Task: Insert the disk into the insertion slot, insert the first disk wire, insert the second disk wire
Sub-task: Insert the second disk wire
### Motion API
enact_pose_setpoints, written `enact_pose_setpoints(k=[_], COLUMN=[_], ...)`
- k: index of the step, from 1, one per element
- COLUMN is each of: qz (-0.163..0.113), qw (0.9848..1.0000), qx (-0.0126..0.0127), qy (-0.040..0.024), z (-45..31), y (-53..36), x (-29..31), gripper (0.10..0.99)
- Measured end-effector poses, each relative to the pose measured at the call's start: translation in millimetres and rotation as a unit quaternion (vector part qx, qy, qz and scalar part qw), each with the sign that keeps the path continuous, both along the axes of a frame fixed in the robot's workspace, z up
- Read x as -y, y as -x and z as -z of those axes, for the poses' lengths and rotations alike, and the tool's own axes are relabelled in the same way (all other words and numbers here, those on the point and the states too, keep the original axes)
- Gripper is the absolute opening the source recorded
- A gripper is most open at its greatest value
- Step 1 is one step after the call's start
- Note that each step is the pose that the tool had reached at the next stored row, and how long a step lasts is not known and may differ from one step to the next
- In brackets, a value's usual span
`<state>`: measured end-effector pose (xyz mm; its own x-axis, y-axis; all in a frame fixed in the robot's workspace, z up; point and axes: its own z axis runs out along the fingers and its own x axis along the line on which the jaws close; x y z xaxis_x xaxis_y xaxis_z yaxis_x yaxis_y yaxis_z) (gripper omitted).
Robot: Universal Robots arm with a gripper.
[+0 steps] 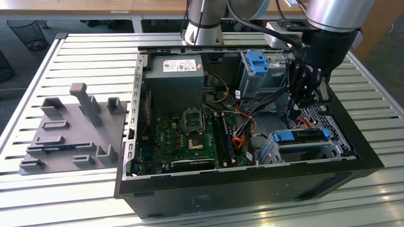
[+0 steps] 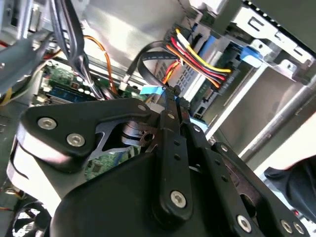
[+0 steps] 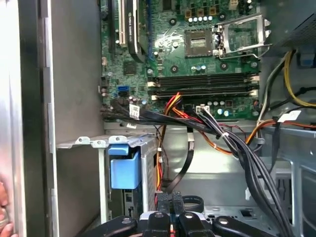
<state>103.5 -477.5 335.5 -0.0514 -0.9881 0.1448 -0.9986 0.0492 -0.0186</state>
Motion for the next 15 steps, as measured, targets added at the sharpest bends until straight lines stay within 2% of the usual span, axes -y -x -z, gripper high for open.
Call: enact_pose_setpoints(k=[4, 12, 15], qz=[0.000, 0.000, 0.000], qw=[1.0000, 1.0000, 1.0000], qx=[-0.0001, -0.0001, -0.0001], qy=[0.0000, -0.0006, -0.0051], z=[0.0, 0.0, 0.0], y=[-0.1, 0.0, 0.0], x=[1.8, 13.3, 17.1], gripper=[0.145, 0.145, 0.145])
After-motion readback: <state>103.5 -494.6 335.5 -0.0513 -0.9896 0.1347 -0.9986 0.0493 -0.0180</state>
